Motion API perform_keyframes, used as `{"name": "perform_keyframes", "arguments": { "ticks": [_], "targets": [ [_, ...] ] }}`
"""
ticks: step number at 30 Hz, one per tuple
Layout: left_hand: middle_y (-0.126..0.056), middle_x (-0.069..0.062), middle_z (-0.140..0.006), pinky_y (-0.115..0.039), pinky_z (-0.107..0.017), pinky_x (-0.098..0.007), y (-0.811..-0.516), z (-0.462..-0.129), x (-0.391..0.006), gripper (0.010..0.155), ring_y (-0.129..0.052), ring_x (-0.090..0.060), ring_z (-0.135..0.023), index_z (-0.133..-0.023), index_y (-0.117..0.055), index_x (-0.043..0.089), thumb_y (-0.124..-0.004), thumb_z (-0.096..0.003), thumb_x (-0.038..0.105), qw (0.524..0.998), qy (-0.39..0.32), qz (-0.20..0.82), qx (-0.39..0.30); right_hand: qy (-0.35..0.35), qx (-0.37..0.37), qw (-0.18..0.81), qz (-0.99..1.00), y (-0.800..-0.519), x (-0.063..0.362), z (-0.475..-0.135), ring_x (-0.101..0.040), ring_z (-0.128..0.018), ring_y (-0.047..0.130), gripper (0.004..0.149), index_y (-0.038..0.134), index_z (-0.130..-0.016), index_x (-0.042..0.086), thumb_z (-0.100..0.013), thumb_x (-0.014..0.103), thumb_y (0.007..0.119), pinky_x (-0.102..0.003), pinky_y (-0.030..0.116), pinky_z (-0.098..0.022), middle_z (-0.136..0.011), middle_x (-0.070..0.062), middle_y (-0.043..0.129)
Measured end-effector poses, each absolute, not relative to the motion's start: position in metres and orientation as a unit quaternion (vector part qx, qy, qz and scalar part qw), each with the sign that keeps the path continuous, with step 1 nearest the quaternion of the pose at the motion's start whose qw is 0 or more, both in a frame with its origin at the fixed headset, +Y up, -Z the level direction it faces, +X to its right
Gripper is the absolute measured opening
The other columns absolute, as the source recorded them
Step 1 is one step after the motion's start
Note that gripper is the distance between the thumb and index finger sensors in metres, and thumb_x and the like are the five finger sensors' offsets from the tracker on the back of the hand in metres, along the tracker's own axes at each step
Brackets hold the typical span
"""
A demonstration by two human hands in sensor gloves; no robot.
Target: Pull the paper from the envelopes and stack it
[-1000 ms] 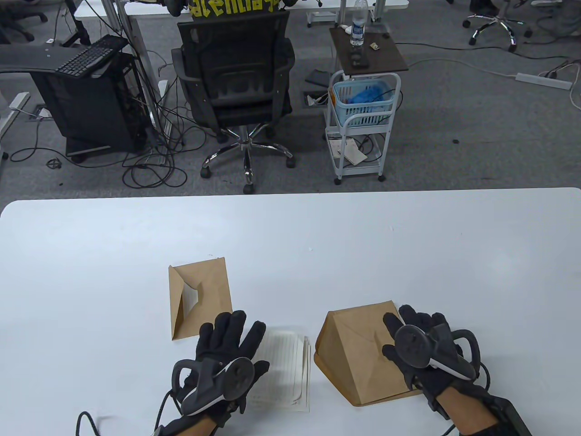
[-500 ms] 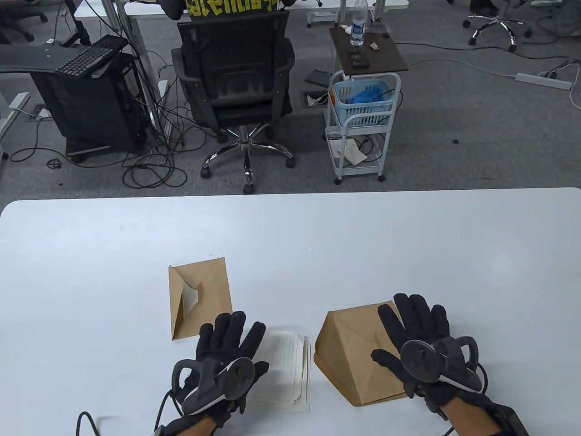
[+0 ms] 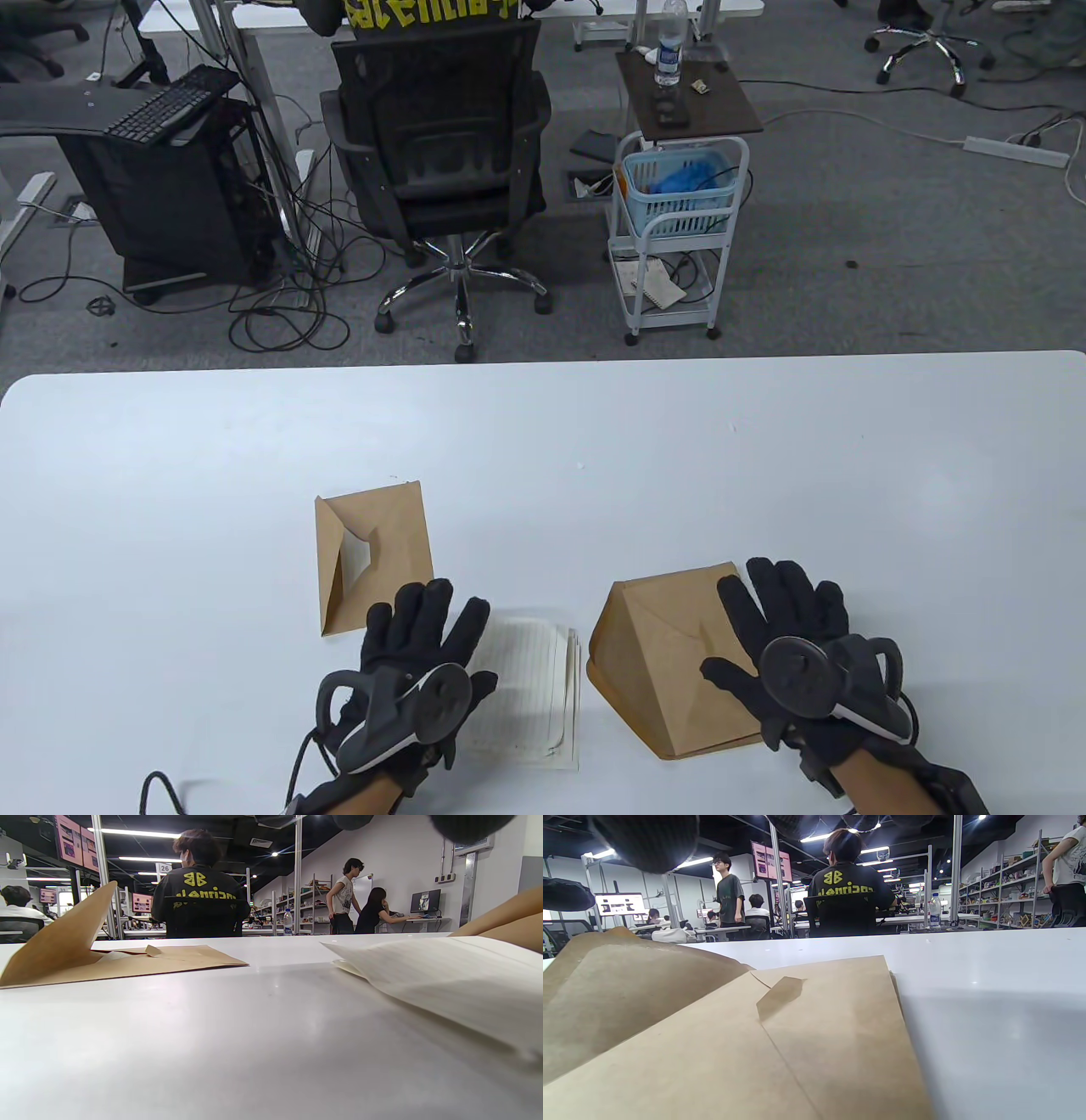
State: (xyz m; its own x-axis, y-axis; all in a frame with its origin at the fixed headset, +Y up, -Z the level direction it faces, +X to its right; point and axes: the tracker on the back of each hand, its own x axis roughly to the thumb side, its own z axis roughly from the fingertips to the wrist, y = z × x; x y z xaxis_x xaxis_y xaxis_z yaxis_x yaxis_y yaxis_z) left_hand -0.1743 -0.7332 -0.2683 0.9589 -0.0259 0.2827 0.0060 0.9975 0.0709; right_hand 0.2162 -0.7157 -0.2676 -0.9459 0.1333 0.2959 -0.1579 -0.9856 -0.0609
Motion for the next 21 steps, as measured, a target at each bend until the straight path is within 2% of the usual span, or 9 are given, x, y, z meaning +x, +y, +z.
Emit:
{"name": "perform_keyframes", "arguments": {
  "ticks": [11, 16, 21],
  "targets": [
    [-0.027, -0.012, -0.121, -0.021, -0.079, -0.064, -0.728, -0.291, -0.206, 0.077, -0.029, -0.044, -0.115, -0.113, -0.033, 0.04, -0.071, -0.0494, 0.06, 0.998, -0.066, 0.003, 0.021, -0.045, 0.155, 0.079, 0.984, -0.714, 0.215, -0.265, -0.05, -0.107, 0.032, 0.083, 0.04, -0.112, 0.022, -0.047, 0.064, 0.07, -0.075, 0.028, -0.068, -0.115, -0.021, 0.031],
    [-0.028, -0.012, -0.121, -0.023, -0.079, -0.064, -0.716, -0.315, -0.243, 0.079, -0.031, -0.045, -0.114, -0.114, -0.031, 0.039, -0.073, -0.0494, 0.059, 1.0, 0.007, 0.001, 0.025, -0.045, 0.159, 0.077, 0.983, -0.714, 0.214, -0.264, -0.05, -0.107, 0.033, 0.083, 0.04, -0.112, 0.021, -0.047, 0.064, 0.07, -0.075, 0.028, -0.068, -0.115, -0.021, 0.032],
    [-0.033, -0.013, -0.12, -0.025, -0.079, -0.065, -0.717, -0.34, -0.284, 0.089, -0.038, -0.045, -0.113, -0.114, -0.023, 0.029, -0.076, -0.0487, 0.059, 0.994, 0.108, 0.013, 0.001, -0.042, 0.162, 0.075, 0.983, -0.715, 0.212, -0.263, -0.05, -0.107, 0.034, 0.083, 0.04, -0.112, 0.021, -0.047, 0.064, 0.07, -0.075, 0.029, -0.068, -0.115, -0.021, 0.033]
  ]
}}
